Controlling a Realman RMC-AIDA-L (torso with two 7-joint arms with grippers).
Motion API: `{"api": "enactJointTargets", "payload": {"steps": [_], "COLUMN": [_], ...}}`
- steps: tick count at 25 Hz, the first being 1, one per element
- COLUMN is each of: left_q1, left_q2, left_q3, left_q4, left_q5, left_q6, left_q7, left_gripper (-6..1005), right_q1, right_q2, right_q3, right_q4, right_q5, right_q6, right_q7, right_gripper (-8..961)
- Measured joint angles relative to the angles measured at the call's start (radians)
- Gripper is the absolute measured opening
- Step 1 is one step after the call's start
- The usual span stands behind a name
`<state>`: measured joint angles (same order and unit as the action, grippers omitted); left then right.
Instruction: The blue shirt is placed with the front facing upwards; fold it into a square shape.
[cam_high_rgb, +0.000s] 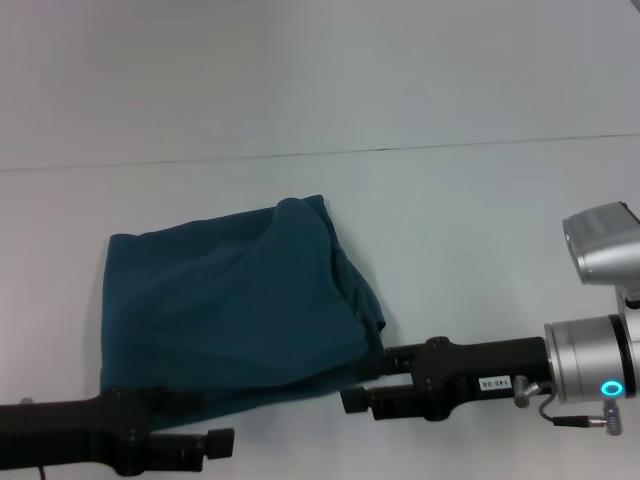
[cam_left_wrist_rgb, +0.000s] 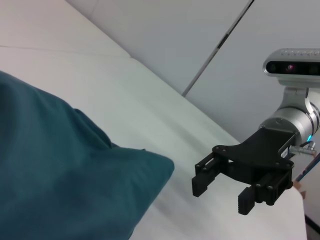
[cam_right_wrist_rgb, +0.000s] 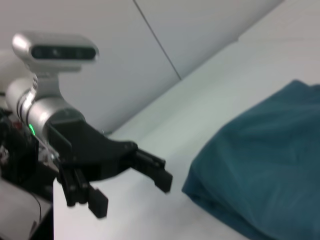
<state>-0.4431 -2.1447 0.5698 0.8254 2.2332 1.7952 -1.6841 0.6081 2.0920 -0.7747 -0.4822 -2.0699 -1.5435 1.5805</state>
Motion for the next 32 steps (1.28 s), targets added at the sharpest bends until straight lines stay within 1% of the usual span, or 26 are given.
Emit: {"api": "enactJointTargets", "payload": {"steps": [2,6,14,32], "left_q1": [-0.01,-0.023,-0.031,-0.04], "left_q2": [-0.004,-0.005,-0.001,0.0], "left_q3": [0.0,0.003,0.005,0.007], "left_q4": [-0.002,-0.015,-0.023,-0.023], "left_q5": [0.0,-0.001,-0.001,-0.001], "left_q6": [-0.006,-0.028,-0.048,-0.051], "left_q7": [-0.023,-0.037,-0.038,-0.038], "left_gripper": [950,950,951,951], "right_q1": [0.001,0.003,-0.006,-0.008], "right_q2": [0.0,0.0,0.0,-0.001], "right_q3": [-0.003,-0.008,-0.008,-0.009], "right_q4": [0.012,0.019,0.019,0.019], "right_q5": [0.03,0.059,0.063,0.064], "right_q6": [0.002,0.004,0.024,0.026], "right_q7": [0.0,-0.005,-0.002,0.001], "right_gripper": [626,625,621,621]}}
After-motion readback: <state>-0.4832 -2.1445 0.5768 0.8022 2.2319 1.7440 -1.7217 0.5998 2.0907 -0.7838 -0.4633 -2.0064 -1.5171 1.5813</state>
